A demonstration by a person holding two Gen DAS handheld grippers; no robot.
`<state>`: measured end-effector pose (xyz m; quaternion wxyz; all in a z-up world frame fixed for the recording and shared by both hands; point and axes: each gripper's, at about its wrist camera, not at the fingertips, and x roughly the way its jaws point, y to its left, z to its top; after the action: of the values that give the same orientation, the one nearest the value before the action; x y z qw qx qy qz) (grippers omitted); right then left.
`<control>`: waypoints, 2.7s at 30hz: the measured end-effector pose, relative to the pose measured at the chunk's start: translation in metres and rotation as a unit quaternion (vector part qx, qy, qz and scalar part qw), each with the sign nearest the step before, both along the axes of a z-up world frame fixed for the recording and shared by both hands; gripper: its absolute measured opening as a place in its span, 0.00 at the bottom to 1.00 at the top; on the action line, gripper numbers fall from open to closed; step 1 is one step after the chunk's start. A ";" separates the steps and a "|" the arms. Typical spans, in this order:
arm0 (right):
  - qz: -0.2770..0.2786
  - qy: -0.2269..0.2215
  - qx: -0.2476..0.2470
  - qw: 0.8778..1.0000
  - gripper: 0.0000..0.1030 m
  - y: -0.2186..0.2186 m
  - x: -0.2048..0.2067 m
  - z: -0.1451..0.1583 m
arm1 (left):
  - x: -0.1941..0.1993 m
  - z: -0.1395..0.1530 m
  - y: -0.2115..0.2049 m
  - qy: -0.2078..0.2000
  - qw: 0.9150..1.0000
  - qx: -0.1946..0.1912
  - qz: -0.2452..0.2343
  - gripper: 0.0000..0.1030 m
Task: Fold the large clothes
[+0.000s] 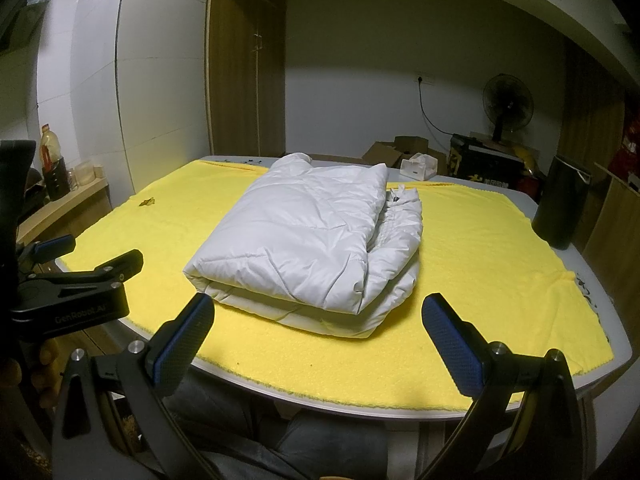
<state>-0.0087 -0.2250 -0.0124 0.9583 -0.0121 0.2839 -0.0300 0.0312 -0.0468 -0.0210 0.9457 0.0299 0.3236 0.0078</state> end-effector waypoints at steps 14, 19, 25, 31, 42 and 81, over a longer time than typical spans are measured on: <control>0.005 0.005 -0.001 1.000 1.00 -0.003 0.000 -0.001 | 0.002 -0.001 0.000 0.003 1.000 -0.001 -0.002 1.00; 0.007 0.004 -0.002 1.000 1.00 -0.003 -0.001 -0.001 | 0.001 -0.001 0.000 0.003 1.000 -0.001 -0.002 1.00; 0.006 0.005 -0.002 1.000 1.00 -0.002 -0.001 -0.002 | 0.001 -0.001 0.000 0.002 1.000 -0.001 -0.002 1.00; 0.006 0.005 -0.002 1.000 1.00 -0.003 -0.001 -0.002 | 0.001 0.000 0.000 0.002 1.000 -0.002 -0.002 1.00; 0.006 0.005 -0.002 1.000 1.00 -0.002 0.000 -0.002 | 0.003 0.000 0.000 0.003 1.000 -0.002 -0.004 1.00; 0.013 0.009 -0.004 1.000 1.00 -0.005 -0.004 -0.005 | 0.003 0.002 0.000 0.004 1.000 -0.006 -0.011 1.00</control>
<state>-0.0129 -0.2296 -0.0178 0.9561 -0.0199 0.2918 -0.0182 0.0345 -0.0466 -0.0195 0.9445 0.0283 0.3273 -0.0046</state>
